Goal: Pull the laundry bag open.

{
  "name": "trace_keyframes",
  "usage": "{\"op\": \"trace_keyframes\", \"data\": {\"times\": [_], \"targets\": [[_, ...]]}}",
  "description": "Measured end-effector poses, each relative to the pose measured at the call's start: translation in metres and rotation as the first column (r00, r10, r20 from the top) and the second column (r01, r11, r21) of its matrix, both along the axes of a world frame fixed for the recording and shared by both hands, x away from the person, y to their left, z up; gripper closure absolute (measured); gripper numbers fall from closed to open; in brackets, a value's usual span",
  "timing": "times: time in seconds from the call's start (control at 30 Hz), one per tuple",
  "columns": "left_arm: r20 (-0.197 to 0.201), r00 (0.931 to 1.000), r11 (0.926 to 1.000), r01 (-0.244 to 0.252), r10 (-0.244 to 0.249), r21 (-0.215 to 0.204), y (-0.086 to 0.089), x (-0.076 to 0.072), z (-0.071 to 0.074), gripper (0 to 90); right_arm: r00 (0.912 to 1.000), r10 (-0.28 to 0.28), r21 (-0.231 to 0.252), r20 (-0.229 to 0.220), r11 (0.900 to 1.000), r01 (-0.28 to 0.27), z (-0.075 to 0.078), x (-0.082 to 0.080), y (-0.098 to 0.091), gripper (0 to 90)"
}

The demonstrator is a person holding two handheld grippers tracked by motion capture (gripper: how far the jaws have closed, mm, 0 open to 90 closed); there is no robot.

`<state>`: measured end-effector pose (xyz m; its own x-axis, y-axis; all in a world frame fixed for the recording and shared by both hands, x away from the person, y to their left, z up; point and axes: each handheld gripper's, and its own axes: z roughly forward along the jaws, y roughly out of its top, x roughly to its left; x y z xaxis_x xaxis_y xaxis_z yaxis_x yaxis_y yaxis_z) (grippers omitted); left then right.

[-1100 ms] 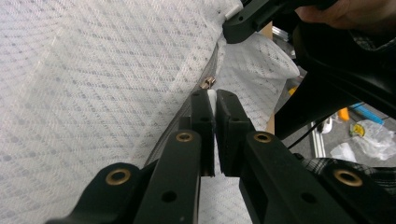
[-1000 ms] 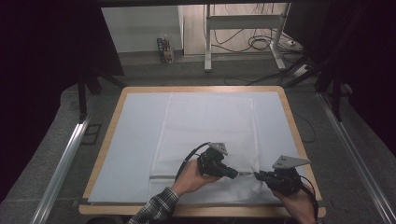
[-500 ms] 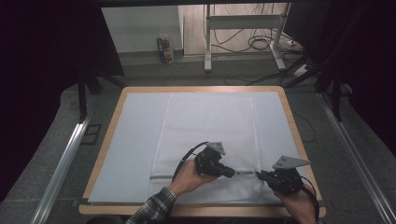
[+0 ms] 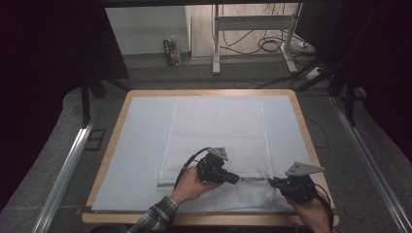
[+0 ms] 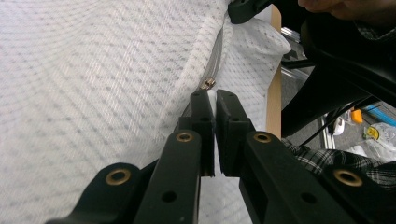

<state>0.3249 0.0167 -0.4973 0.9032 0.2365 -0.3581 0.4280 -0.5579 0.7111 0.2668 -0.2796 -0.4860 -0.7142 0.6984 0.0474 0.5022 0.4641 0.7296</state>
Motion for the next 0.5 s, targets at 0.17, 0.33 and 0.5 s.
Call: {"op": "trace_keyframes", "data": {"times": [0.17, 0.33, 0.5], "targets": [[0.01, 0.9999, 0.9999, -0.003, 0.003, 0.011, 0.003, -0.002, 0.0, 87.2, 1.0, 0.002, -0.013, 0.005, 0.9999, -0.002, -0.001, 0.0, 0.002, 85.2], [0.012, 0.9998, 0.9999, -0.013, 0.013, 0.002, 0.011, -0.002, 0.002, 87.2, 0.9999, -0.002, -0.008, 0.011, 1.0, 0.002, 0.0, -0.001, 0.0, 85.2], [0.013, 0.9998, 0.9999, -0.016, 0.016, 0.005, 0.016, -0.004, 0.002, 87.2, 0.9999, -0.005, -0.022, 0.014, 0.9997, 0.005, -0.001, 0.0, 0.001, 85.2]]}}
